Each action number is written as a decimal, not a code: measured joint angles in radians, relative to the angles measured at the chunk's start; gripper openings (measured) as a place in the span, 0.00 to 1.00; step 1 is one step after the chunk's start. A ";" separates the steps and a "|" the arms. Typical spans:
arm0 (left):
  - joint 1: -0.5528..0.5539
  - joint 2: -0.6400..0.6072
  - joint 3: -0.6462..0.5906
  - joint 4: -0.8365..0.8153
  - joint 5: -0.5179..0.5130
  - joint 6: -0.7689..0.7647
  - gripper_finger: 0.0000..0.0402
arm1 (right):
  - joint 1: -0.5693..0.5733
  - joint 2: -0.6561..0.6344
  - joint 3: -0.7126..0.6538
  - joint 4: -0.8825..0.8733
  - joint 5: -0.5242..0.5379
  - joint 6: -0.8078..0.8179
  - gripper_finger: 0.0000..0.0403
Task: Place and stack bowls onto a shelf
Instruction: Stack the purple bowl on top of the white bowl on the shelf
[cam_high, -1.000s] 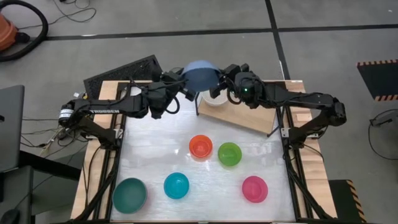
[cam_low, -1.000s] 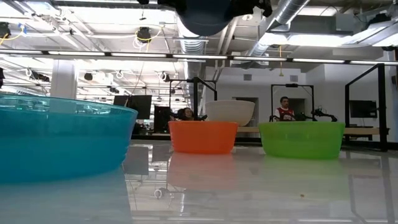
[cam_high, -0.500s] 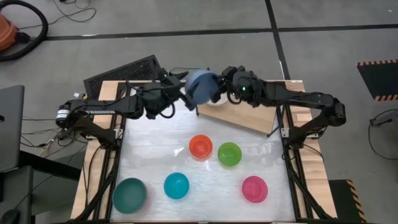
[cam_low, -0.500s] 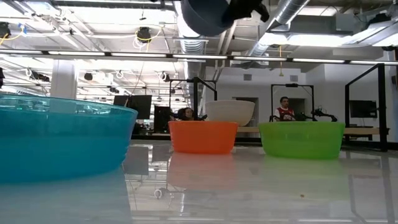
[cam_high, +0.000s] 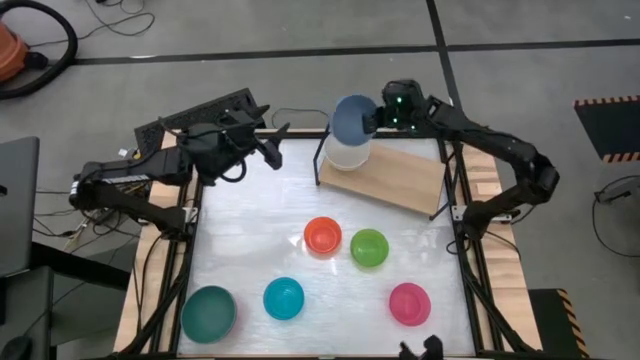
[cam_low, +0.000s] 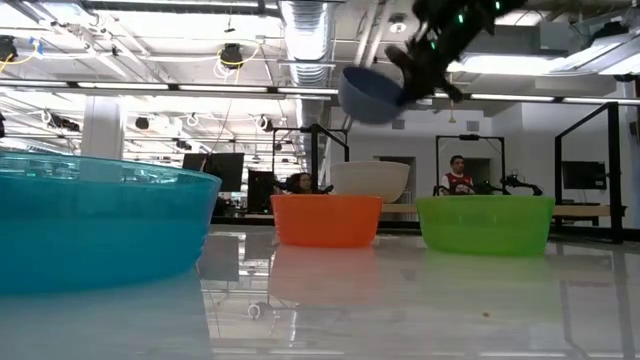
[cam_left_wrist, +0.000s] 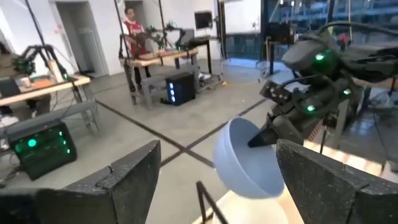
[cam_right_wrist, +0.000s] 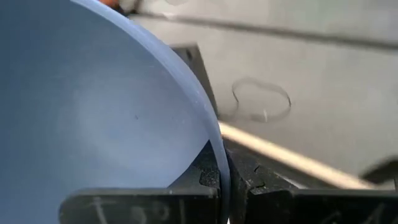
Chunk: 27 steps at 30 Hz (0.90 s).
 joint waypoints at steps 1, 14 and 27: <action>0.000 -0.004 0.000 -0.017 0.000 -0.009 0.76 | -0.016 0.000 -0.029 0.006 -0.024 0.018 0.06; 0.001 0.001 0.000 -0.111 -0.025 -0.061 0.76 | -0.041 0.074 -0.204 0.150 -0.228 0.127 0.06; 0.001 0.000 0.000 -0.114 -0.027 -0.087 0.76 | -0.025 0.128 -0.168 0.090 -0.231 0.119 0.06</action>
